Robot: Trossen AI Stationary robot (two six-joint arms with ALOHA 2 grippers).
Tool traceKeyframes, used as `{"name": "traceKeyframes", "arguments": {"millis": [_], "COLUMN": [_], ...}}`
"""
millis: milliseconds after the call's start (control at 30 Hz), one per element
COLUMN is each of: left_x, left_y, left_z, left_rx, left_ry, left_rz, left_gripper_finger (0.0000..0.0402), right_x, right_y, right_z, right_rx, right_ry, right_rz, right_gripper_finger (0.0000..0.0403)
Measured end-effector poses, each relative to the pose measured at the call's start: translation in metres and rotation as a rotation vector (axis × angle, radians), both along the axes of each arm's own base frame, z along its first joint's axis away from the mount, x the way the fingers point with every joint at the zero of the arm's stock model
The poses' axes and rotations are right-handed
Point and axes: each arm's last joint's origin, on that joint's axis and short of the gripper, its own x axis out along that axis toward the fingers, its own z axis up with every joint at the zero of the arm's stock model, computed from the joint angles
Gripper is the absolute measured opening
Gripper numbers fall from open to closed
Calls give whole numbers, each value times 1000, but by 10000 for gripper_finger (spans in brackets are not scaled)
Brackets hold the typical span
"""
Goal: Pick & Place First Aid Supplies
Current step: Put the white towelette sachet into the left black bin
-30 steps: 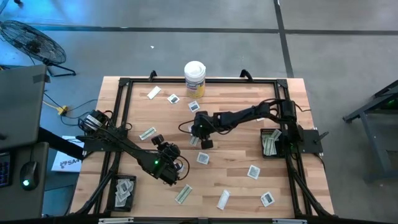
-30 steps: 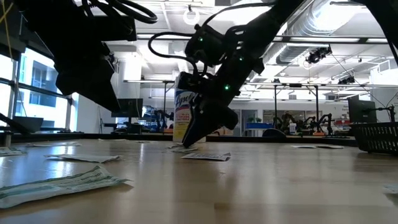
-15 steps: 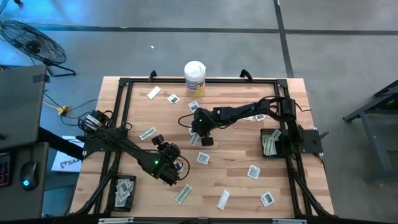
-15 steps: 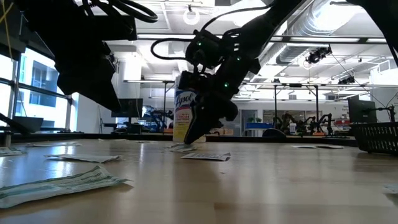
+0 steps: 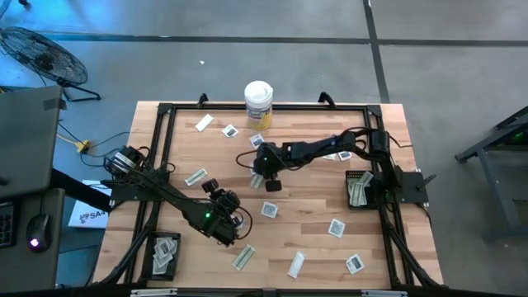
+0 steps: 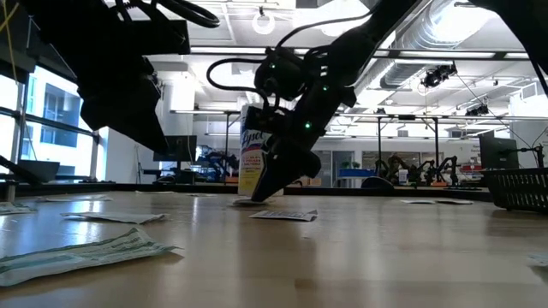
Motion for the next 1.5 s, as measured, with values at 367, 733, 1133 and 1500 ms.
{"name": "traceKeyframes", "arguments": {"millis": [367, 733, 1133, 1500], "left_x": [1, 3, 22, 20], "left_y": [0, 0, -12, -13], "left_z": [0, 2, 5, 3], "left_rx": [1, 79, 131, 120], "left_ry": [-3, -14, 26, 113], "left_rz": [-6, -46, -327, -405], "left_gripper_finger": [106, 106, 106, 106], "right_x": [0, 1, 5, 6], "right_y": [-2, 39, 97, 111], "right_z": [3, 41, 52, 55], "right_rx": [4, 24, 127, 112], "right_ry": [-17, -123, -213, -253], "right_rz": [-26, 107, 237, 178], "right_gripper_finger": [4, 3, 2, 1]}}
